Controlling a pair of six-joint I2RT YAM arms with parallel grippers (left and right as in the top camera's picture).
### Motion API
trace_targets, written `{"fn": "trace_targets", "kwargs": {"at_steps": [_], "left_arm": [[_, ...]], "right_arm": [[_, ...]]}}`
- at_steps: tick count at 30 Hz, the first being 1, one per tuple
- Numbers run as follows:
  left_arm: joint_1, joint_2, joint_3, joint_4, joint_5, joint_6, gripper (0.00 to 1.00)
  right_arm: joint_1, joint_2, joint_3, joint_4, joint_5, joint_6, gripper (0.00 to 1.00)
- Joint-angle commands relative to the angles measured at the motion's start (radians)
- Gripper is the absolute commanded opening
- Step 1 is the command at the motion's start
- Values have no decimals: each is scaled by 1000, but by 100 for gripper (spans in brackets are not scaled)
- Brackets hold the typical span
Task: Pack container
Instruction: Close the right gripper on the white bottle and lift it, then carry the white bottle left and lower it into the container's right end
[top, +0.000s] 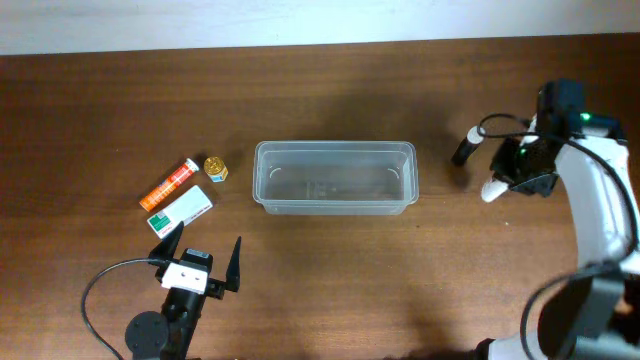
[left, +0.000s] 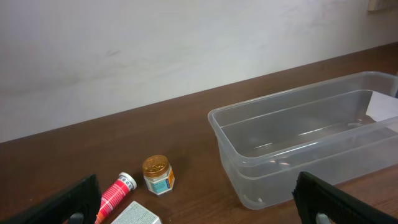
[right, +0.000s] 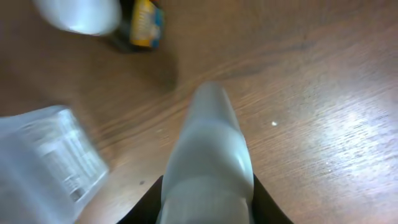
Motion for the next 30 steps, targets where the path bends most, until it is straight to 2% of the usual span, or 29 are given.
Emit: {"fn": "trace_targets", "kwargs": {"at_steps": [1,7,13,21,30], "left_arm": [[-2,-6,-2,-7,-6,-5,99],[-2,-6,-2,-7,-6,-5,99],[-2,-6,-2,-7,-6,-5,99],[-2,-6,-2,-7,-6,-5,99],[-2,-6,-2,-7,-6,-5,99]], "right_arm": [[-1,-111,47,-4,-87,-62,25],[40,-243,48,6,-151,-94,25],[190,-300,48,60,-145,-109,25],[412,-235,47,159,-24,-108,25],[521,-69,47,175,-2,-108,25]]}}
